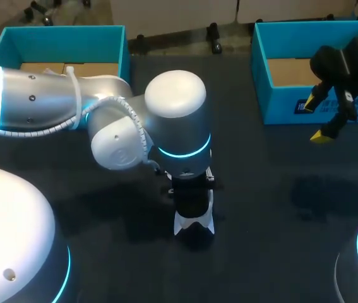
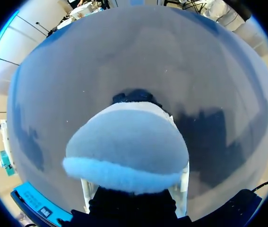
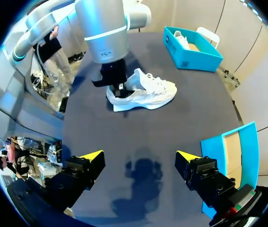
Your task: Take the shoe out of the shoebox, open the shoe tongue, remove and reinsert the insole, then place the shoe into the shoebox
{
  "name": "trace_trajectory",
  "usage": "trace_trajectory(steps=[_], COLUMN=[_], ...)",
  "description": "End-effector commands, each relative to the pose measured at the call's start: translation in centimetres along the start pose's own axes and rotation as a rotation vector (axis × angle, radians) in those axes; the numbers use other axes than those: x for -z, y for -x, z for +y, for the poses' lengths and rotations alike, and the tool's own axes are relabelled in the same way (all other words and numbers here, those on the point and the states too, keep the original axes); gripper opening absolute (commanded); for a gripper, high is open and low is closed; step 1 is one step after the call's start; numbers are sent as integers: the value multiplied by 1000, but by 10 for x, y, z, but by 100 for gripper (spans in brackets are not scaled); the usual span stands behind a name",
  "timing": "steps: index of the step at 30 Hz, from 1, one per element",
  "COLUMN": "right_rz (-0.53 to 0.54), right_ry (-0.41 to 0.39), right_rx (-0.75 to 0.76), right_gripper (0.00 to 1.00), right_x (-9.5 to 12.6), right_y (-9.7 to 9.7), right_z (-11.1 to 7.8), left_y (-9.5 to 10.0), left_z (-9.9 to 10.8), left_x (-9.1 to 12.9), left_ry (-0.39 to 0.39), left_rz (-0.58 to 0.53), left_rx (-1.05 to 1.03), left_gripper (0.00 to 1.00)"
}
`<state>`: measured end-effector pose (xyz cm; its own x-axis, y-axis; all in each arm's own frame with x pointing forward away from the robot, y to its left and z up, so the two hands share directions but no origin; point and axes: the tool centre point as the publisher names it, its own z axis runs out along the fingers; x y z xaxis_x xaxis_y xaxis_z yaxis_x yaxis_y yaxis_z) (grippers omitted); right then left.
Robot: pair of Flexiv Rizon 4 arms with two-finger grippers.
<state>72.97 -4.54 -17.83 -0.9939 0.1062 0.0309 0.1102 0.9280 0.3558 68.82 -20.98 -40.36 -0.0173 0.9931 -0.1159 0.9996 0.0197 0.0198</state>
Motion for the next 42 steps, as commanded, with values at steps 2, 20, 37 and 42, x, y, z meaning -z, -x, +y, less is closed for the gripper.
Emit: trace_trajectory(steps=[2,20,37,42], right_rz=[1,1,1,1], right_ry=[-3,-3,-3,-3], right_rx=[-1,-1,-1,-1], right_gripper=[100,100,100,100], right_x=[-1,-1,-1,-1], right_y=[1,1,1,1], right_z=[1,1,1,1], left_y=[-3,3,-3,-7], left_z=[8,43,59,56], left_x=[11,39,48,47], left_ry=[82,288,290,281], left_rz=[-17,-43,4,10], left_rx=[18,26,30,34], left_gripper=[0,0,100,100])
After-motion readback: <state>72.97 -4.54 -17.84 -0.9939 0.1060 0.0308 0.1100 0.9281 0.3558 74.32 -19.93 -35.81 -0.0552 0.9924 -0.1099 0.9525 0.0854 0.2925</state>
